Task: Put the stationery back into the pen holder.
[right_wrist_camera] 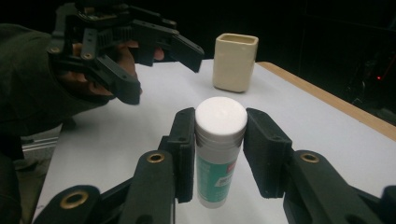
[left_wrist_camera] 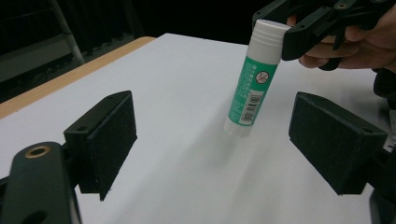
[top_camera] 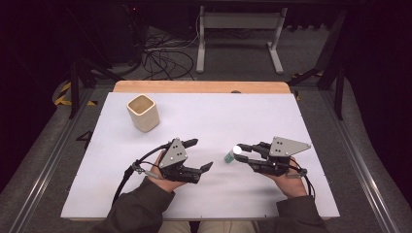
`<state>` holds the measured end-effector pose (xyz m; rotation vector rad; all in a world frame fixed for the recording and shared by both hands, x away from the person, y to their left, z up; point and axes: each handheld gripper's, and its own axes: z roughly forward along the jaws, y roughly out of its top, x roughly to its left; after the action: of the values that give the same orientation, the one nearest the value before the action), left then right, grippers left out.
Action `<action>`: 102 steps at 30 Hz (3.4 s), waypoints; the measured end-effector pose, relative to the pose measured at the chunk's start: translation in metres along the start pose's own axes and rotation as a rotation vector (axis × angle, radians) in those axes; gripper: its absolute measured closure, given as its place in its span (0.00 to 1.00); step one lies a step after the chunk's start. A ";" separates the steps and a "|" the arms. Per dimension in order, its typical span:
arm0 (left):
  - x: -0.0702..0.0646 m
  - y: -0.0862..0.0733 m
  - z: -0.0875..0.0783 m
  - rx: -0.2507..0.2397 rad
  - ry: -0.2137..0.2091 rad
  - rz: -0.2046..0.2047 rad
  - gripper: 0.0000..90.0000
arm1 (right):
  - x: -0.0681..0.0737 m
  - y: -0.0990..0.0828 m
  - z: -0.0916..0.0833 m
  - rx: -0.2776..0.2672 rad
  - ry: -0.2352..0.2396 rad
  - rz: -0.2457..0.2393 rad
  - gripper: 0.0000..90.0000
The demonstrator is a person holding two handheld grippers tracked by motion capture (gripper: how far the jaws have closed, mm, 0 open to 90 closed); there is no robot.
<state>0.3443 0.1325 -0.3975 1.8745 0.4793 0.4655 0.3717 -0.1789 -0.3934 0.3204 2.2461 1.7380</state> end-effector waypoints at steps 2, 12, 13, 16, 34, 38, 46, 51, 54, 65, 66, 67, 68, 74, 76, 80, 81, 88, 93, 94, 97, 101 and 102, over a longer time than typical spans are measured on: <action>-0.002 0.001 0.004 0.004 -0.001 0.010 0.19 | 0.001 0.001 0.001 -0.005 0.002 -0.001 0.73; -0.010 0.002 0.023 0.009 -0.041 0.031 0.29 | 0.004 0.006 0.005 -0.025 0.014 -0.009 0.73; -0.011 0.002 0.024 0.007 -0.044 0.028 0.29 | 0.004 0.006 0.005 -0.025 0.014 -0.009 0.73; -0.013 0.003 0.029 0.003 -0.052 0.031 0.31 | 0.005 0.006 0.007 -0.022 0.018 -0.010 0.73; -0.016 -0.001 0.048 0.011 -0.084 0.035 0.48 | 0.005 0.006 0.010 -0.041 0.027 -0.003 0.73; -0.018 -0.003 0.051 0.010 -0.090 0.042 0.54 | 0.005 0.006 0.010 -0.047 0.027 -0.005 0.73; -0.018 -0.003 0.053 0.007 -0.094 0.045 0.66 | 0.006 0.006 0.011 -0.053 0.033 -0.006 0.73; -0.019 -0.004 0.054 0.006 -0.098 0.054 0.71 | 0.006 0.007 0.011 -0.052 0.035 -0.006 0.73; -0.019 -0.004 0.054 0.009 -0.101 0.057 0.72 | 0.006 0.006 0.012 -0.050 0.038 -0.004 0.73; -0.017 -0.003 0.053 0.007 -0.095 0.061 0.73 | 0.003 0.006 0.012 -0.072 0.030 0.034 0.68; -0.016 -0.003 0.053 0.006 -0.094 0.056 0.73 | 0.003 0.006 0.012 -0.072 0.030 0.034 0.68; -0.016 -0.003 0.052 0.006 -0.089 0.060 0.73 | 0.002 0.006 0.011 -0.077 0.027 0.043 0.67; -0.015 -0.003 0.052 0.005 -0.087 0.059 0.73 | 0.001 0.006 0.010 -0.079 0.024 0.047 0.67; -0.011 -0.001 0.049 0.001 -0.079 0.061 0.73 | -0.001 0.006 0.007 -0.094 -0.019 0.077 0.58; -0.009 -0.001 0.047 0.000 -0.076 0.062 0.73 | -0.001 0.006 0.007 -0.098 -0.028 0.080 0.57; -0.007 0.000 0.045 -0.006 -0.066 0.057 0.73 | -0.003 0.007 0.003 -0.115 -0.082 0.100 0.52; -0.006 0.000 0.044 -0.008 -0.064 0.055 0.73 | -0.003 0.007 0.003 -0.115 -0.082 0.100 0.52; 0.002 0.004 0.038 -0.030 -0.037 0.050 0.73 | -0.006 0.007 -0.002 -0.119 -0.159 0.130 0.47; 0.007 0.006 0.033 -0.046 -0.020 0.037 0.73 | -0.006 0.008 -0.004 -0.129 -0.167 0.130 0.43; 0.009 0.006 0.032 -0.048 -0.016 0.035 0.73 | -0.006 0.008 -0.004 -0.129 -0.168 0.131 0.42; 0.013 0.008 0.028 -0.056 -0.002 0.033 0.73 | -0.006 0.009 -0.004 -0.131 -0.169 0.127 0.41; 0.018 0.011 0.023 -0.070 0.015 0.028 0.73 | -0.006 0.010 -0.005 -0.132 -0.171 0.125 0.39; 0.020 0.012 0.022 -0.071 0.016 0.026 0.73 | -0.006 0.010 -0.006 -0.132 -0.171 0.125 0.38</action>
<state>0.3734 0.1222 -0.3919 1.8120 0.4435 0.5087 0.3749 -0.1834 -0.3821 0.5678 2.0200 1.8348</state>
